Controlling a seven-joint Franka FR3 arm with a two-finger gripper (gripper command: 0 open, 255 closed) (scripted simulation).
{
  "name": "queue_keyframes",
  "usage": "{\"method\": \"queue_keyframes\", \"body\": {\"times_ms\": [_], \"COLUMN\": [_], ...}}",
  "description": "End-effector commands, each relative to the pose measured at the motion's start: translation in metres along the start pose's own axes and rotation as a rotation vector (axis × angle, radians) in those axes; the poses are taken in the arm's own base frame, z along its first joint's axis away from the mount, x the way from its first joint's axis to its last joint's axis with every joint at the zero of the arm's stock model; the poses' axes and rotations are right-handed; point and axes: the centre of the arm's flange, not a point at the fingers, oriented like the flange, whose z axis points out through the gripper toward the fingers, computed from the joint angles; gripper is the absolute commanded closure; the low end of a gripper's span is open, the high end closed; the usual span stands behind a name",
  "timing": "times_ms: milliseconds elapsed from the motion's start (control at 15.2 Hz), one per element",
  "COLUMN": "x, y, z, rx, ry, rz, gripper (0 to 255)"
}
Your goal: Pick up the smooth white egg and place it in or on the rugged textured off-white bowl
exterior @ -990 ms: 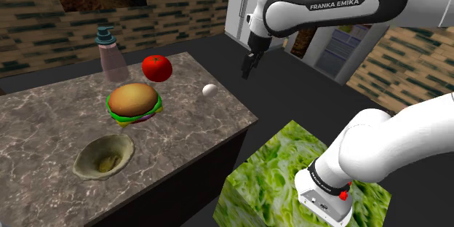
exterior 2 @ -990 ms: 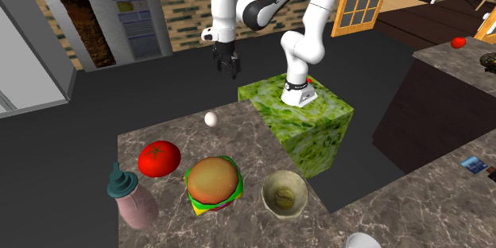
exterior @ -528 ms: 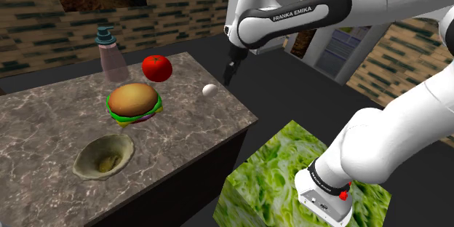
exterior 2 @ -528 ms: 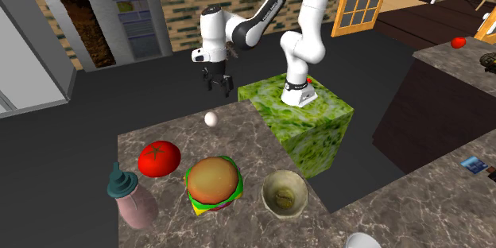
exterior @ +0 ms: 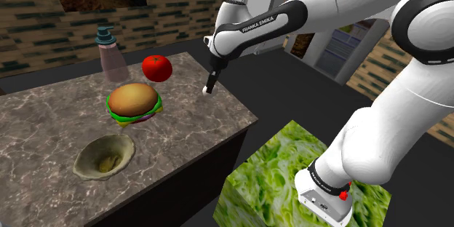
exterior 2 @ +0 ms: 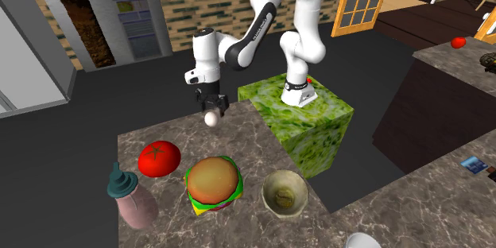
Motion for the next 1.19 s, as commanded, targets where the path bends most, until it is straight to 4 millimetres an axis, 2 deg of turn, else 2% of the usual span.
{"method": "queue_keyframes", "body": {"times_ms": [0, 330, 792, 858, 1122], "x": [0.003, 0.003, 0.003, 0.003, 0.003], "y": [0.000, 0.000, 0.000, 0.000, 0.000], "z": [0.011, 0.035, 0.035, 0.035, 0.035], "rx": [0.001, 0.001, 0.001, 0.001, 0.001], "ry": [0.002, 0.002, 0.002, 0.002, 0.002], "rz": [-0.005, -0.005, -0.005, -0.005, -0.005], "gripper": [0, 0, 0, 255, 255]}}
